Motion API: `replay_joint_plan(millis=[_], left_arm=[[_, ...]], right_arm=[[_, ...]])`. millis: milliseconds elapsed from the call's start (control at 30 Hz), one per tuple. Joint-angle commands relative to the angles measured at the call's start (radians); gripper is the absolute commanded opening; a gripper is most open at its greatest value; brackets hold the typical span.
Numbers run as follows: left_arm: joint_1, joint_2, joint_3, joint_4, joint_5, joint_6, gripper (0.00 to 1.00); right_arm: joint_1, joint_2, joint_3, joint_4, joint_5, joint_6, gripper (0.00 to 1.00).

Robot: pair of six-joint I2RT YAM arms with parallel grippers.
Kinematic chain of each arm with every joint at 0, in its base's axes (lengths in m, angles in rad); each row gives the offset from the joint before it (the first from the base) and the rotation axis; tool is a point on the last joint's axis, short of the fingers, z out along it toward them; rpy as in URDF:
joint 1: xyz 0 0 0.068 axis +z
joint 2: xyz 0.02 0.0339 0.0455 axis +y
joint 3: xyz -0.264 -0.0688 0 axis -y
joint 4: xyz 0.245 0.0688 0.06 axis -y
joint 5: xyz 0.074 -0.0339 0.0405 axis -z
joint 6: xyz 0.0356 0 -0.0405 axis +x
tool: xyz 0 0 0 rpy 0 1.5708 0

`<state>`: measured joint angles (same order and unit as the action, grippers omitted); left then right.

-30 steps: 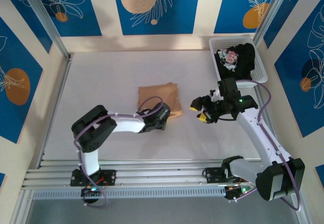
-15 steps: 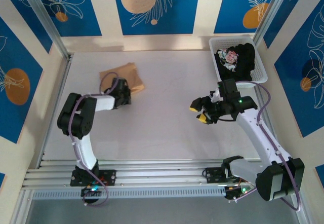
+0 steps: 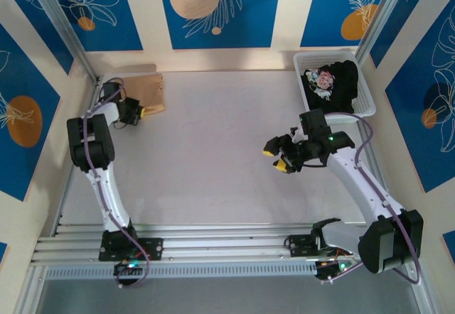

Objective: Fold and stack the t-shirts

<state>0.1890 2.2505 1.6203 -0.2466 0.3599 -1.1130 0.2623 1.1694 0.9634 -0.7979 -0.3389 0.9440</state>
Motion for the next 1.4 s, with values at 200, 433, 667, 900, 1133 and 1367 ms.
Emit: replay_joint_plan(millis=[200,433,667,900,1133,1367], left_arm=[[0.009,-0.034,0.130,-0.326,-0.095,0.249,0.49],[0.003,-0.397,-0.072,-0.263,-0.219,0.357,1.00],[-0.118,-0.861,-0.401,-0.182,-0.299,0.376,1.00],[-0.368,-1.307,-0.675,-0.388,-0.920,0.232,1.00],[-0.402,-1.489,-1.080,-0.049,-0.808,0.844,1.00],[-0.373,-1.526,-1.456,0.640,-0.778,1.057,1.00]], right_arm=[[0.033,0.013,0.065,0.035,0.034,-0.008,0.66],[0.015,-0.030,0.103,0.081,0.075,-0.015,0.99],[-0.025,-0.072,0.238,-0.090,0.350,-0.125,0.99],[-0.073,-0.240,0.128,0.002,0.589,-0.285,0.99],[-0.084,-0.447,-0.390,0.550,0.733,-0.610,0.99],[-0.159,-0.263,-0.521,0.798,0.670,-0.660,0.99]])
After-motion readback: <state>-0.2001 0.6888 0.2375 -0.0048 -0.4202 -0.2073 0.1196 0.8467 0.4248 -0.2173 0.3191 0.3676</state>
